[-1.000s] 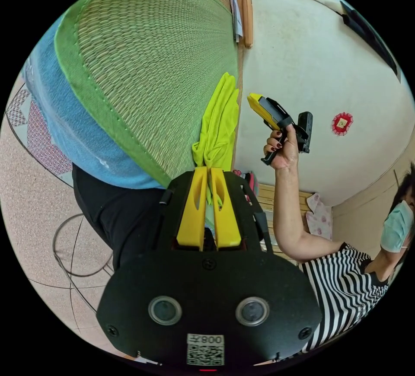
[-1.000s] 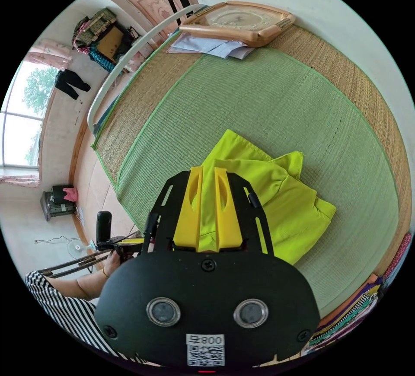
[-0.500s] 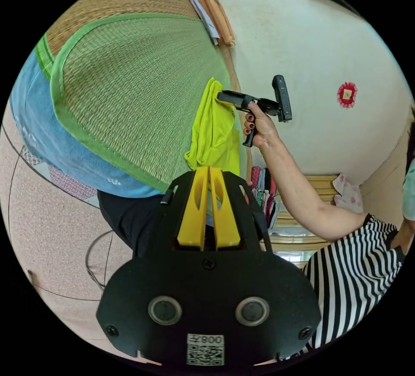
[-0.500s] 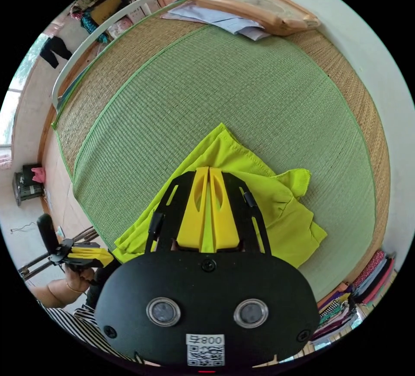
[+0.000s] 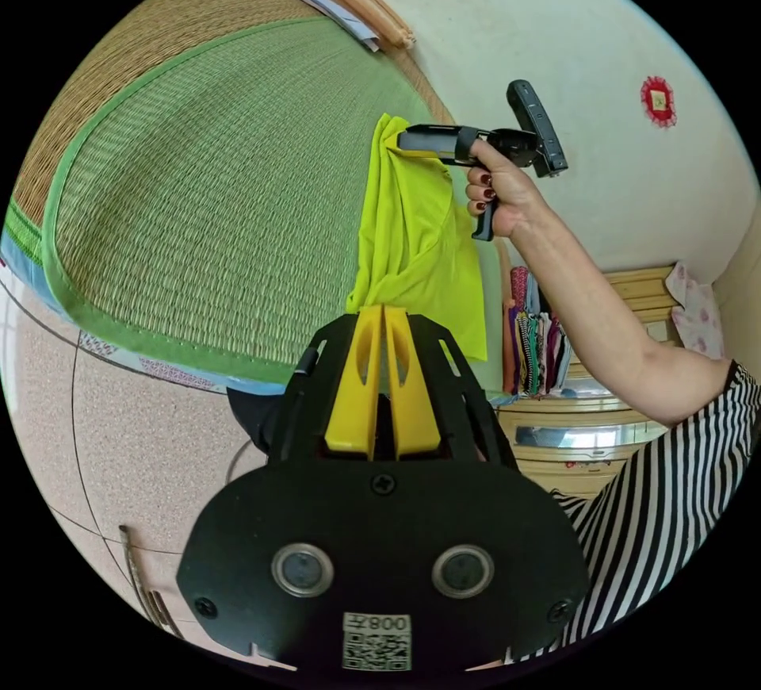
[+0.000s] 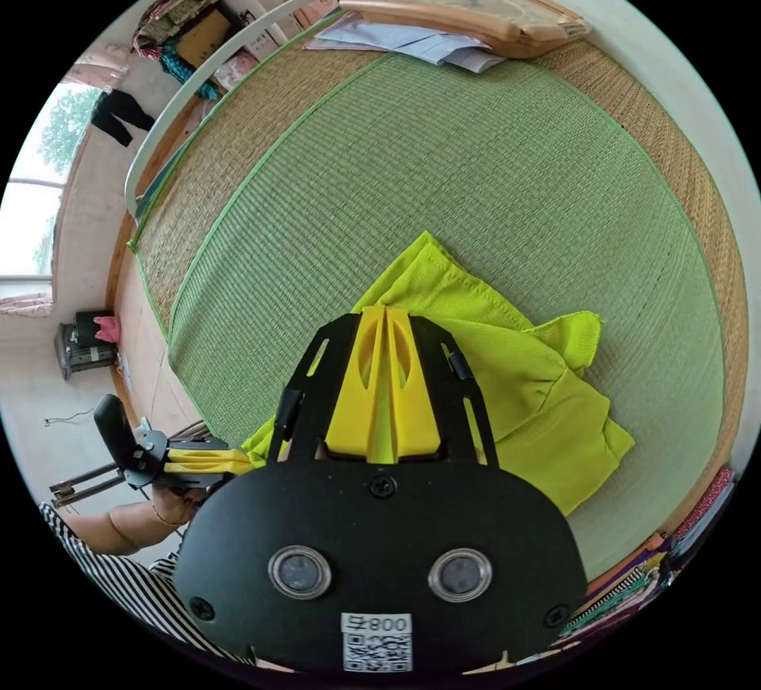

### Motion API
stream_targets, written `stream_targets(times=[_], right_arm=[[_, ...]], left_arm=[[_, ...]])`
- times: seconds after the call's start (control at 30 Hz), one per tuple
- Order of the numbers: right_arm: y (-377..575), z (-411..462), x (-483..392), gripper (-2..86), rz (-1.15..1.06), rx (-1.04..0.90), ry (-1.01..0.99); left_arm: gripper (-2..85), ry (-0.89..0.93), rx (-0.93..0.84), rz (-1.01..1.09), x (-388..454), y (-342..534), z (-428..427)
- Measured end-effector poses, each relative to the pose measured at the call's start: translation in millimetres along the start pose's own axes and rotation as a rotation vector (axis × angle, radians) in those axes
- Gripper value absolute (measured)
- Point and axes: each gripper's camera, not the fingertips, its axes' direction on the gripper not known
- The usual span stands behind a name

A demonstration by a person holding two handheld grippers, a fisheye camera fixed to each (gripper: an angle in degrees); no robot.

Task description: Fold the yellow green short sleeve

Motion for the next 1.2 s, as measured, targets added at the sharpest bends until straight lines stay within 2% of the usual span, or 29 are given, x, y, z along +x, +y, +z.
stream_targets(times=[0.2, 0.5, 0.77, 0.9, 1.2], right_arm=[[8.5, -7.3, 25.1, 0.1, 0.016, 0.013, -0.059], [23.6, -19.7, 50.4, 0.1, 0.037, 0.024, -0.105], [49.5, -66.4, 70.0, 0.1, 0.038, 0.143, -0.18], [52.1, -63.8, 76.5, 0.1, 0.047, 0.106, -0.158], [68.5, -66.1, 88.9, 0.1, 0.085, 0.079, -0.203]], left_arm=[[1.7, -0.021, 0.047, 0.047, 21.6, 8.5, 3.7], [0.7, -0.075, -0.02, 0.085, 38.1, 0.0, 40.8], [0.3, -0.105, 0.045, 0.101, 53.0, 10.6, 34.4], [1.0, -0.023, 0.053, 0.088, 51.4, 3.0, 46.9], [0.7, -0.108, -0.049, 0.139, 61.7, -20.3, 87.2]])
